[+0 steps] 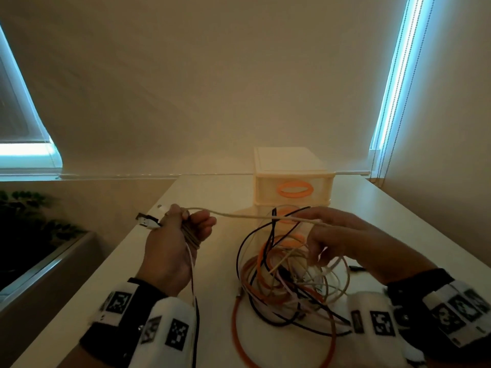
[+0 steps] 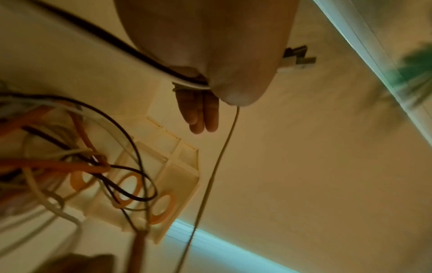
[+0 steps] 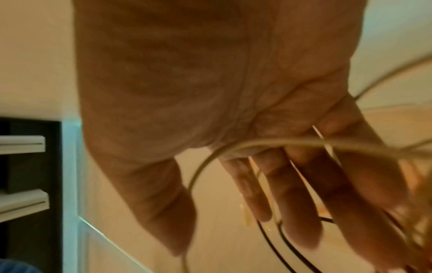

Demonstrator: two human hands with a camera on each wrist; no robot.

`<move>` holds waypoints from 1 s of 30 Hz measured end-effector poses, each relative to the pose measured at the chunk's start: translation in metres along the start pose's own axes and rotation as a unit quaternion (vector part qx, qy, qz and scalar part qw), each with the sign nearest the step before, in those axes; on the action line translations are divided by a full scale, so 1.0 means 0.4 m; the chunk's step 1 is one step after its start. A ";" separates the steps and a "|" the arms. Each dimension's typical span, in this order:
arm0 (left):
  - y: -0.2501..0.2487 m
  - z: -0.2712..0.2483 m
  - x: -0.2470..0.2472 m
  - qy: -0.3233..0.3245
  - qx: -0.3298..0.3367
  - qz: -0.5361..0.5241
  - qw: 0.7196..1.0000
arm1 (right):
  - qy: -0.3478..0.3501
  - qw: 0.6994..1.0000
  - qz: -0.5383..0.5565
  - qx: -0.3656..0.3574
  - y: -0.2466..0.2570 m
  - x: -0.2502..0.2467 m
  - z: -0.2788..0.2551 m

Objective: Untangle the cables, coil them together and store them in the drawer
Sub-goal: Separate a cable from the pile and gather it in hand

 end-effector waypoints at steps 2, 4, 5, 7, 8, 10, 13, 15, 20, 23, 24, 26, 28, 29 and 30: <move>-0.014 -0.028 0.044 0.046 0.061 0.089 0.993 | 0.040 0.997 0.044 -0.043 0.043 0.001 -0.027; -0.019 -0.070 0.091 0.096 0.113 0.201 0.968 | 0.072 0.992 0.078 -0.065 0.087 0.020 -0.045; -0.017 -0.093 0.111 0.118 0.134 0.254 0.950 | 0.071 0.992 0.084 -0.066 0.098 0.030 -0.047; -0.007 -0.138 0.150 0.161 0.159 0.320 0.920 | 0.039 0.997 0.051 -0.038 0.096 0.069 -0.035; 0.000 -0.159 0.167 0.180 0.163 0.331 0.912 | 0.017 1.000 0.016 -0.020 0.084 0.097 -0.027; 0.011 -0.191 0.190 0.204 0.164 0.338 0.904 | -0.021 0.999 -0.034 -0.005 0.060 0.167 -0.006; 0.039 -0.199 0.190 0.221 0.111 0.318 0.915 | -0.033 0.999 -0.009 -0.018 0.027 0.260 0.016; 0.052 -0.181 0.175 0.214 0.063 0.264 0.938 | -0.052 0.998 -0.001 -0.039 0.024 0.267 0.014; 0.070 -0.150 0.167 0.207 -0.054 0.000 0.977 | -0.006 0.995 -0.075 -0.065 0.033 0.260 0.006; 0.079 -0.151 0.173 0.208 -0.128 -0.104 0.964 | 0.065 0.988 -0.128 -0.049 0.004 0.286 0.014; 0.081 -0.146 0.166 0.198 -0.145 -0.129 0.961 | 0.070 0.989 -0.125 -0.033 -0.017 0.281 0.021; 0.077 -0.126 0.141 0.173 -0.157 -0.164 0.958 | 0.070 0.990 -0.122 0.005 -0.054 0.260 0.030; 0.066 -0.103 0.129 0.189 -0.170 -0.208 0.945 | 0.060 0.988 -0.142 0.034 -0.073 0.230 0.033; 0.056 -0.100 0.135 0.227 -0.180 -0.227 0.930 | 0.048 0.985 -0.160 0.039 -0.072 0.210 0.032; 0.042 -0.104 0.146 0.272 -0.188 -0.232 0.915 | 0.028 0.984 -0.172 0.041 -0.070 0.186 0.031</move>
Point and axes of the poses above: each hand's wrist, its own z-axis towards the middle knuckle, its own x-axis out of the palm, y = z × x, the point moved 9 cm from there along z, towards the middle knuckle, and after that the axes turned 1 degree about -z, right-handed, at the moved point
